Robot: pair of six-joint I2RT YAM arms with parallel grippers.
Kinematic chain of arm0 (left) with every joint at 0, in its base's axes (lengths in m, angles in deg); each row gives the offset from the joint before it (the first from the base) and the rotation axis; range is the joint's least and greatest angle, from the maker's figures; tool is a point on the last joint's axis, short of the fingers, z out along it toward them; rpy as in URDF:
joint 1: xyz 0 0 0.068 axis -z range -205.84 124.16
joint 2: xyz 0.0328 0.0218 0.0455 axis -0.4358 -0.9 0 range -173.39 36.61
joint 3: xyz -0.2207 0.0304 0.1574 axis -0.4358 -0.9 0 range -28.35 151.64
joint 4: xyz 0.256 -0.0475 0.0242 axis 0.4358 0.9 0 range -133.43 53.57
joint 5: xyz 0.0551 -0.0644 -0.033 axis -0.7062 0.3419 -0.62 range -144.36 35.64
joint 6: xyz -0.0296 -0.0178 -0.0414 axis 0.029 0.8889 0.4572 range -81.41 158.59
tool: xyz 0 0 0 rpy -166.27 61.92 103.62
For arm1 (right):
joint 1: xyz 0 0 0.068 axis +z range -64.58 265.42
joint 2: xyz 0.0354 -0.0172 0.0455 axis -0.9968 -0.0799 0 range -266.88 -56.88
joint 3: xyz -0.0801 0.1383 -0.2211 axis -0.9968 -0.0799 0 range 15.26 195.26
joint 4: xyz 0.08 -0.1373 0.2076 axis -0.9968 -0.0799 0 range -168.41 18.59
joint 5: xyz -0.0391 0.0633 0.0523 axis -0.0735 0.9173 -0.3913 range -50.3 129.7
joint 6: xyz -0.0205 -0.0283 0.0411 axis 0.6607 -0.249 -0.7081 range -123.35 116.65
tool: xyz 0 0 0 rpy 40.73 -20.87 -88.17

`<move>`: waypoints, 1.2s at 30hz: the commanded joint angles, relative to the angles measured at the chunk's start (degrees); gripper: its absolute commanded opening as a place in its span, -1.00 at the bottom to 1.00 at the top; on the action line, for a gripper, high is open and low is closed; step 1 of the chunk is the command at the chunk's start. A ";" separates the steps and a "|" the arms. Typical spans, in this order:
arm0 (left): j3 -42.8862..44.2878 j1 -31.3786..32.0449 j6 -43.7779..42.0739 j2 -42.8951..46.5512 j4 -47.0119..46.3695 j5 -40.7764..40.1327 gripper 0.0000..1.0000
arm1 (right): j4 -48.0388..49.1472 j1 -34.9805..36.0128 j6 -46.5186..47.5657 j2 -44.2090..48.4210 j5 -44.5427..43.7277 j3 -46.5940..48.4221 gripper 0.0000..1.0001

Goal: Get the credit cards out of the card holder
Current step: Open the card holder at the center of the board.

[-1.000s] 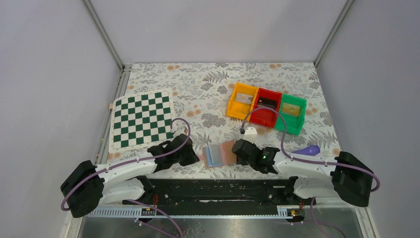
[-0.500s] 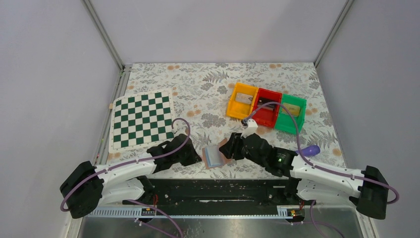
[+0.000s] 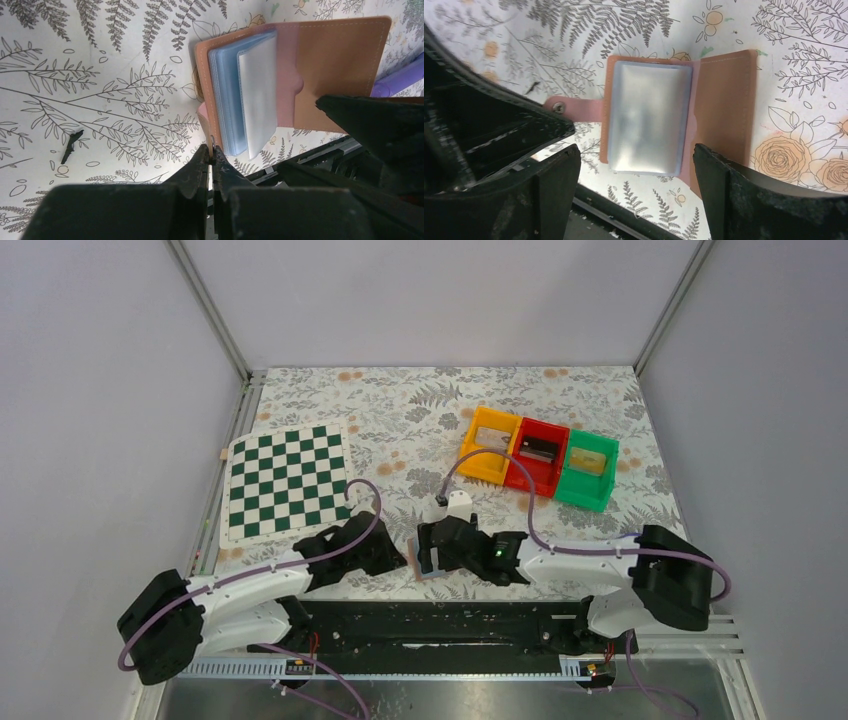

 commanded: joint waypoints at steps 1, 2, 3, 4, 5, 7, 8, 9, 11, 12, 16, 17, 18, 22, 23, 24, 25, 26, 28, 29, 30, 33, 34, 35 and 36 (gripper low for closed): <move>-0.58 -0.26 0.63 1.57 -0.99 -0.72 -1.00 | 0.27 1.22 1.50 -5.31 -3.43 3.44 0.77; -0.67 -0.27 0.80 1.81 -0.80 -0.91 -1.00 | 0.27 1.47 1.50 -6.58 -3.41 3.89 0.77; -0.76 -0.24 0.91 1.99 -0.77 -1.06 -1.00 | 0.35 1.73 1.50 -7.62 -3.62 4.14 0.77; -0.83 -0.22 1.05 2.29 -0.72 -1.11 -1.00 | 0.65 1.87 1.45 -8.55 -3.75 4.12 0.77; -0.89 -0.30 1.14 2.52 -0.64 -1.20 -1.00 | 0.94 1.90 1.09 -9.13 -3.86 3.98 0.77; -0.98 -0.29 1.20 3.09 -0.28 -1.42 -1.00 | 1.80 1.91 0.45 -9.67 -4.21 3.07 0.77; -1.03 -0.27 1.19 3.37 -0.05 -1.59 -1.00 | 2.59 1.91 0.38 -9.75 -4.26 2.45 0.77; -1.06 -0.35 1.19 3.57 0.11 -1.71 -1.00 | 2.93 1.91 0.31 -9.80 -4.37 2.05 0.77; -1.14 -0.31 1.19 3.84 0.39 -1.89 -1.00 | 2.52 2.06 0.58 -10.10 -5.21 1.79 0.77; -1.14 -0.35 1.18 4.03 0.46 -1.91 -1.00 | 2.11 2.15 0.64 -10.41 -5.84 1.74 0.77; -1.11 -0.35 1.19 4.41 0.68 -2.30 -1.00 | 0.68 2.68 0.62 -11.50 -7.93 1.90 0.74; -1.24 -0.33 1.26 4.45 0.81 -2.43 -1.00 | 0.28 2.74 0.43 -11.57 -8.37 1.84 0.72; -1.31 -0.32 1.27 4.59 0.94 -2.58 -1.00 | -0.12 2.70 0.33 -11.48 -8.82 1.78 0.69; -1.46 -0.30 1.37 5.13 1.55 -2.84 -1.00 | -1.48 2.73 -0.17 -10.13 -10.45 1.09 0.57; -1.50 -0.29 1.29 5.20 1.71 -3.06 -1.00 | -1.91 2.70 -0.37 -9.40 -10.82 0.87 0.55; -1.44 -0.34 1.21 5.31 1.92 -3.26 -1.00 | -2.03 2.72 -0.47 -8.51 -11.09 0.47 0.52; -1.38 -0.42 1.07 5.30 2.24 -3.49 -1.00 | -1.99 2.70 -0.52 -7.53 -11.30 -0.01 0.51; -1.30 -0.38 0.96 5.24 2.53 -3.76 -1.00 | -1.88 2.70 -0.57 -6.67 -11.55 -0.49 0.49; -1.14 -0.39 0.77 5.03 2.92 -3.97 -1.00 | -1.43 2.72 -0.38 -5.20 -11.96 -1.54 0.43; -1.23 -0.44 0.68 4.93 2.87 -4.02 -1.00 | -0.96 2.66 -0.25 -4.72 -11.92 -1.99 0.35; -1.31 -0.51 0.67 4.84 2.82 -4.00 -1.00 | -0.84 2.62 0.00 -4.45 -11.56 -2.20 0.27; -1.57 -0.48 0.58 4.49 2.54 -4.02 -1.00 | -0.84 2.61 0.62 -4.25 -9.83 -2.22 0.08; -1.66 -0.45 0.58 4.40 2.45 -3.96 -1.00 | -0.72 2.60 0.54 -4.22 -9.57 -2.26 0.05; -1.75 -0.49 0.60 4.32 2.32 -3.94 -1.00 | -0.64 2.61 0.58 -4.27 -9.57 -2.33 0.02; -1.86 -0.49 0.66 4.35 2.14 -3.79 -1.00 | -0.58 2.61 0.54 -4.14 -9.78 -2.32 0.01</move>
